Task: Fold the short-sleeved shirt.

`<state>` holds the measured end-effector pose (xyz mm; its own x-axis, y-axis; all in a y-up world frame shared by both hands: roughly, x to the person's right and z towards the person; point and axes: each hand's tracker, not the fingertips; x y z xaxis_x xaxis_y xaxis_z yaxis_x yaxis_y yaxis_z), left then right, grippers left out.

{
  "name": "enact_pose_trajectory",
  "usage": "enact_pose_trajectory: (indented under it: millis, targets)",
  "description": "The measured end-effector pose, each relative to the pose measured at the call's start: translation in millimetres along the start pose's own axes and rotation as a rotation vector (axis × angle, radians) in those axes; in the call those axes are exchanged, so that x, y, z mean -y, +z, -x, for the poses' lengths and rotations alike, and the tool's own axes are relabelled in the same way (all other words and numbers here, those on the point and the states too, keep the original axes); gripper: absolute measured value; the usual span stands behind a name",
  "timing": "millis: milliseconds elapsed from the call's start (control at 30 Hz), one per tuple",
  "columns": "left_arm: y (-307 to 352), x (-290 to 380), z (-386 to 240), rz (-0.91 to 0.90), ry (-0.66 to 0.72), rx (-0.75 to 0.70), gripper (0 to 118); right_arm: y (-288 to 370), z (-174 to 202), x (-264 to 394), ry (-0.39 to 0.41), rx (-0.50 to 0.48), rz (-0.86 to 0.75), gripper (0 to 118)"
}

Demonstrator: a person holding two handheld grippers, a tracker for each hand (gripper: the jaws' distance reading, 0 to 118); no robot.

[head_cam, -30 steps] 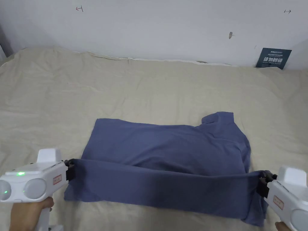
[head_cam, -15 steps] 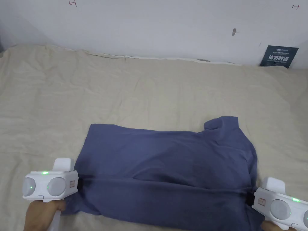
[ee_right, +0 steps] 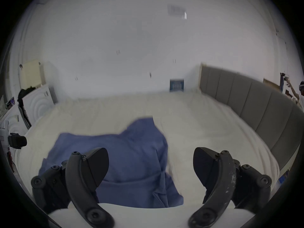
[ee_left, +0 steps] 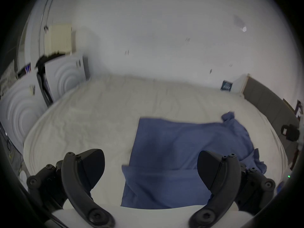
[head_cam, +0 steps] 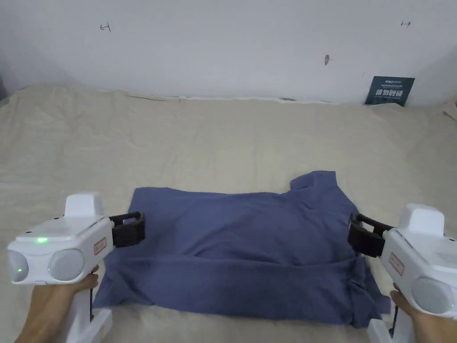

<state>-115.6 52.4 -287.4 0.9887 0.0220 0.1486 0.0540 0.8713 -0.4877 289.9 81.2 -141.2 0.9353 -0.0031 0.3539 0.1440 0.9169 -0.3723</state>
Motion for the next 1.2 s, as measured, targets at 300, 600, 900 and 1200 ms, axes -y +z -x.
enact_pose_trajectory:
  millis: [300, 600, 900, 1200]
  targets:
    - [86.3, 14.1, -32.3, -0.331, -0.113, -0.023, 71, 60.3, -11.7, 5.2, 0.055, 0.007, -0.205, 53]
    - [84.1, 31.5, -27.9, -0.174, -0.080, 0.035, 0, 72.9, -10.3, 16.0, 0.081, 0.011, -0.213, 1]
    - [5.1, 60.0, 16.8, 0.242, 0.066, 0.083, 10, 56.7, -25.0, 25.6, 0.068, 0.026, -0.158, 1]
    - [-57.5, 99.8, 44.1, 0.422, 0.112, -0.067, 117, 32.9, -34.5, 39.1, 0.055, 0.046, -0.081, 1]
